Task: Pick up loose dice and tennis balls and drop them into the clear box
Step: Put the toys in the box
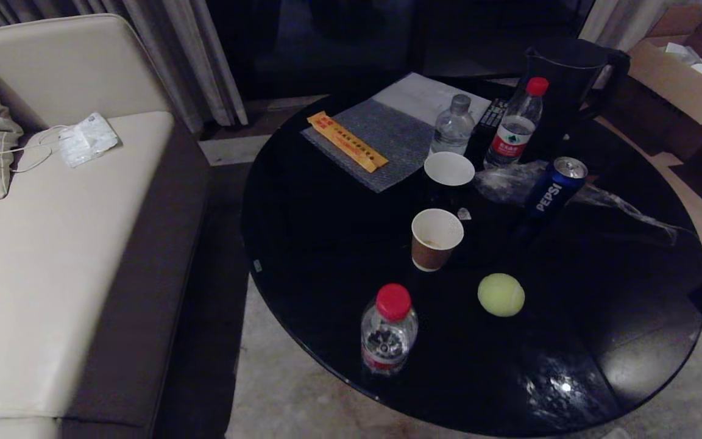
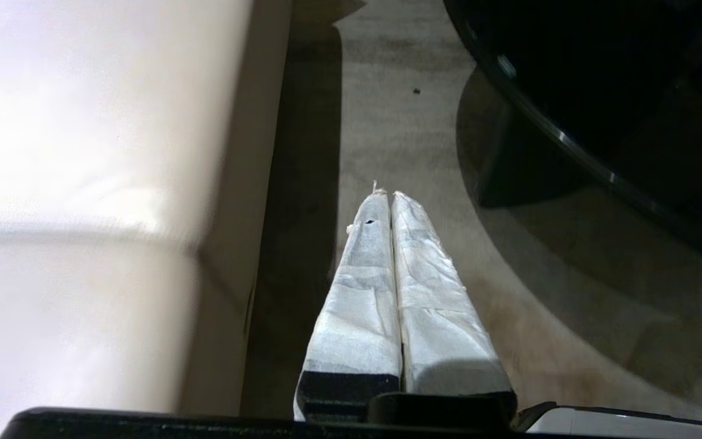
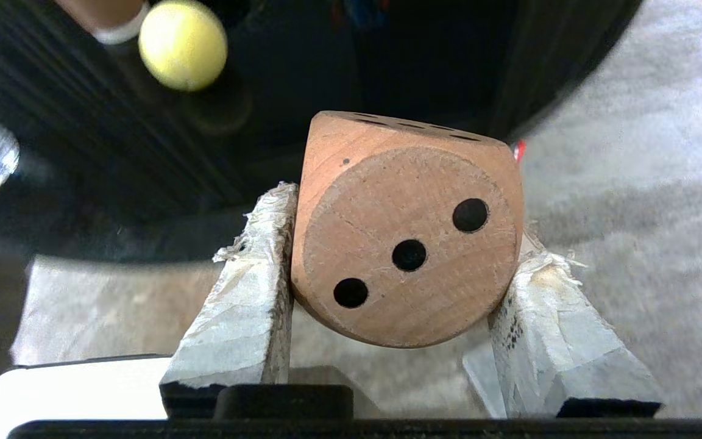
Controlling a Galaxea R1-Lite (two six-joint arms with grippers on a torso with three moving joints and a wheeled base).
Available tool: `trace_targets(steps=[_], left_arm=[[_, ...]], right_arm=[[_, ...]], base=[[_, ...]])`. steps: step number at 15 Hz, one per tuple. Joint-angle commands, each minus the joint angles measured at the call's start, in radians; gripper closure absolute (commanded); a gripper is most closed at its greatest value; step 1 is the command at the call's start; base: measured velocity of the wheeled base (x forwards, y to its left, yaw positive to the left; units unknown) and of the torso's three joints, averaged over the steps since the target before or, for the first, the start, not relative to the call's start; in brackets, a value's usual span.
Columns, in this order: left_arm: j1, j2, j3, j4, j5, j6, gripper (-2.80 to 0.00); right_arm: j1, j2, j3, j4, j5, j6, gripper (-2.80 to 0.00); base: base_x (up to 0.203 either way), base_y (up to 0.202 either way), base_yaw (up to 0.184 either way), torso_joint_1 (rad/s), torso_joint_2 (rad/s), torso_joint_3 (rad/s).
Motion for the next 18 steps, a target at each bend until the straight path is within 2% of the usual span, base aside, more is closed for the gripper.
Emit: trace_targets(steps=[1,18], left_arm=[[0.000,0.002,0.002,-0.001,0.001,-0.001,0.00],[0.000,0.002,0.002,-0.001,0.002,-0.004,0.00]], right_arm=[[0.000,0.003,0.000,0.001,0.000,0.001,0.00],[0.000,0.003,0.000,0.001,0.000,0.001,0.00]], base=[[-0.184,0.000,0.001,0.005,0.00,0.002],[-0.183,0.000,-0.001,0.002,0.00,0.002]])
